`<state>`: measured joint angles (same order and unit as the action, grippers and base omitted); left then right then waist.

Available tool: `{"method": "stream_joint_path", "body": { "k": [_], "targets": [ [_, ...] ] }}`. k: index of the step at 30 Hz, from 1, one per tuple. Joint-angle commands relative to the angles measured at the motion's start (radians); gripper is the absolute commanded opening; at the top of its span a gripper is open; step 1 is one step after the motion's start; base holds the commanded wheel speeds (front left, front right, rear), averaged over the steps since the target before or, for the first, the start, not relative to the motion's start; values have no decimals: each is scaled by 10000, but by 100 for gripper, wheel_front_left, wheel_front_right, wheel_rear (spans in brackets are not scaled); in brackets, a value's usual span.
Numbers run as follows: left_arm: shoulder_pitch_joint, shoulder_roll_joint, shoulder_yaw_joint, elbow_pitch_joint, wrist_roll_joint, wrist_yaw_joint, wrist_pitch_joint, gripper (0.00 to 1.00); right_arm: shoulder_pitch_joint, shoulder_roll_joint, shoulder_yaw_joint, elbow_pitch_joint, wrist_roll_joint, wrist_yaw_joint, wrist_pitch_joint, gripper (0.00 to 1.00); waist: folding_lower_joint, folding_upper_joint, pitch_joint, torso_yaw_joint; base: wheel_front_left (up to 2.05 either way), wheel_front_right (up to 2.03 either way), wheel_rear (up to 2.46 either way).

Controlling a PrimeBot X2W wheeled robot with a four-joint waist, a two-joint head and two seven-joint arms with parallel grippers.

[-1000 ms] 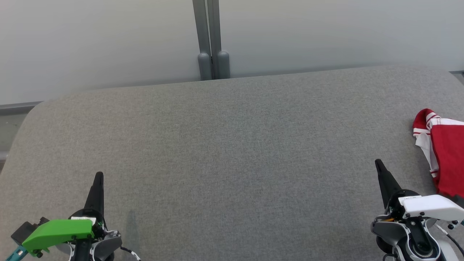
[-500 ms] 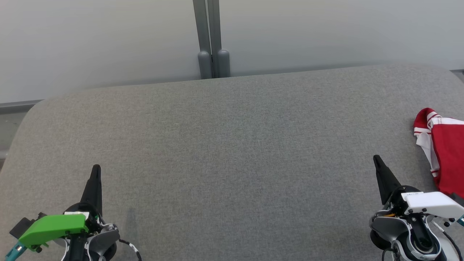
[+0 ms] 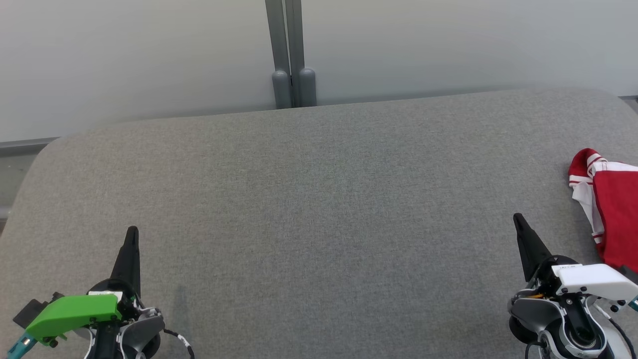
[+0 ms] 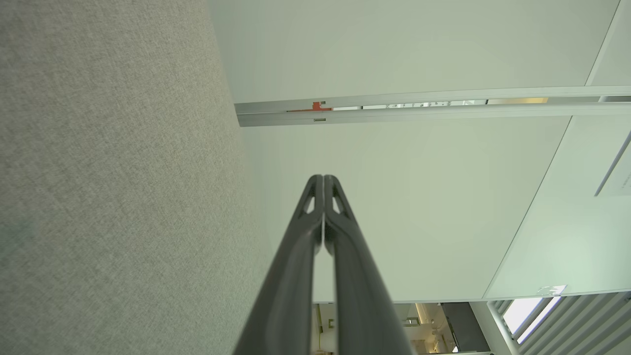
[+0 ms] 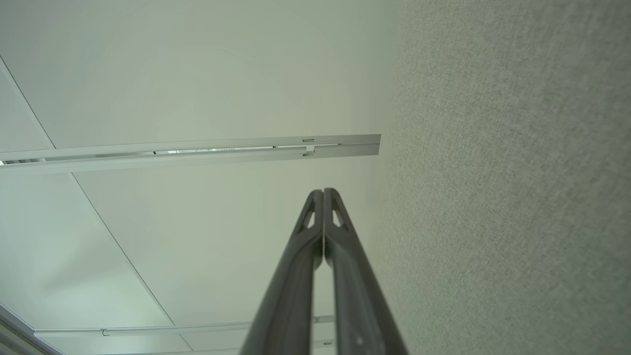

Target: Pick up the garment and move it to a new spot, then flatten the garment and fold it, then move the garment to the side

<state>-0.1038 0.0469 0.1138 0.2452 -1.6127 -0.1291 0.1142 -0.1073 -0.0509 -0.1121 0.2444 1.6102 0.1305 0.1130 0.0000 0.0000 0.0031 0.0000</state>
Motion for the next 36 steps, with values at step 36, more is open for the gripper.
{"method": "stream_joint_path", "body": {
  "k": [36],
  "targets": [
    [-127,68,34,11,7,-50,42,0,-48,6,-34,19,52,4,49,0,0,0,0,0,0,0,0]
  ]
}}
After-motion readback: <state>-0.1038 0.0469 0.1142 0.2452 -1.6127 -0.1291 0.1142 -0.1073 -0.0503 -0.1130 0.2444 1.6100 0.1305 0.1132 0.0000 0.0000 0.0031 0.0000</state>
